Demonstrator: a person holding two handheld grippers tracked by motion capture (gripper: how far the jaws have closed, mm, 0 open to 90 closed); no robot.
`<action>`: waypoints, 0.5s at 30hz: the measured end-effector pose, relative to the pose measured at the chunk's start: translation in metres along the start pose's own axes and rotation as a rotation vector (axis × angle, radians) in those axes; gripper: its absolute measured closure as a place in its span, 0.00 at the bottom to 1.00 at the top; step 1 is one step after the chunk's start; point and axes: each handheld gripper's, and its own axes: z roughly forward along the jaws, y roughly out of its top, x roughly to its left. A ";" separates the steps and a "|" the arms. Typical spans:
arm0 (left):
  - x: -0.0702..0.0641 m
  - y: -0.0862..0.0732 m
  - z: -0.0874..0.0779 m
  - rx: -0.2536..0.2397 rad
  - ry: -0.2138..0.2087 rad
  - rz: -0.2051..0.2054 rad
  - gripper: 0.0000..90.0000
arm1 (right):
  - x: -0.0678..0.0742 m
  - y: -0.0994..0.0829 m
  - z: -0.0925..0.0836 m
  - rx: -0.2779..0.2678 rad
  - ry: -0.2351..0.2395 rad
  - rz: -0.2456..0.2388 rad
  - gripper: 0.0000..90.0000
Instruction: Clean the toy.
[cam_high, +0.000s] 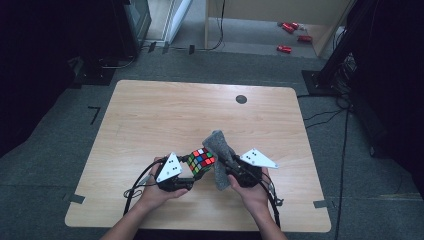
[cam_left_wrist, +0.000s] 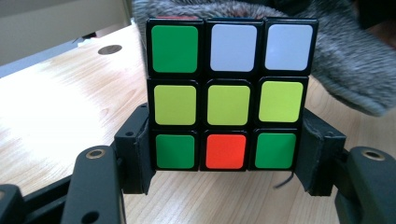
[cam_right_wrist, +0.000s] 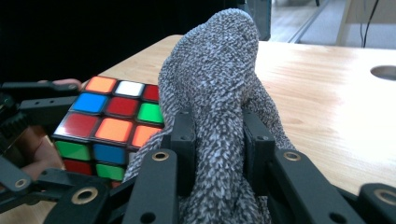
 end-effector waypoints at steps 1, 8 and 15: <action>0.000 0.000 0.001 0.004 0.000 0.002 0.38 | -0.002 0.001 -0.001 -0.010 0.007 0.018 0.80; -0.007 -0.002 0.006 0.032 -0.016 0.031 0.38 | 0.027 0.006 -0.005 -0.055 0.141 -0.042 0.79; -0.006 0.001 0.001 0.009 -0.007 0.030 0.38 | 0.019 0.001 0.000 -0.033 0.123 -0.015 0.79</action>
